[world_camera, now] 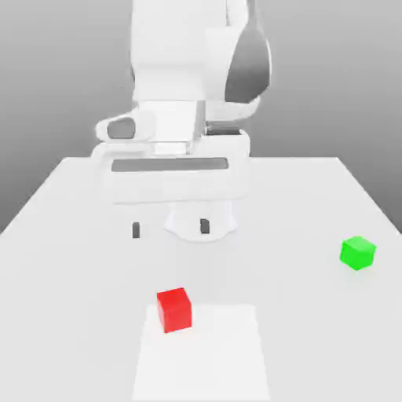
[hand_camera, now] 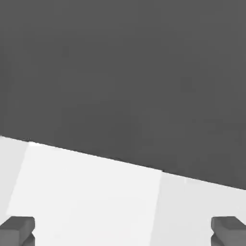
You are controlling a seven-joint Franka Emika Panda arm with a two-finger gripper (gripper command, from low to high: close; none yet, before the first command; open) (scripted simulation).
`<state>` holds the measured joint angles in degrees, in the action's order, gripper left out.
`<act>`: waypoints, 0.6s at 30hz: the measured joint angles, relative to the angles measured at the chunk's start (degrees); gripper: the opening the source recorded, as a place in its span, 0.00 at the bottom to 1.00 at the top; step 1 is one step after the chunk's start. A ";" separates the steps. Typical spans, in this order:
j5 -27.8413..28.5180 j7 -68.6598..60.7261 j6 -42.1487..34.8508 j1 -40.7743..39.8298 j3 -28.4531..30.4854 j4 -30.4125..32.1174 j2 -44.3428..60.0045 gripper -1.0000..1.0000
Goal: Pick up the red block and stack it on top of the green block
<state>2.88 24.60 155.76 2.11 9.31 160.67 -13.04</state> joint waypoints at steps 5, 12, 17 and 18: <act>-3.95 -7.52 10.63 0.32 0.48 4.31 14.06 0.50; -10.21 -12.24 18.95 -4.30 -5.61 3.14 24.00 0.00; -9.98 -12.06 18.88 -4.49 -5.75 3.16 23.97 0.00; -9.05 -11.39 17.72 -3.96 -4.97 3.37 22.59 0.00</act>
<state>-6.17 13.22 173.48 -1.86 4.34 164.04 9.55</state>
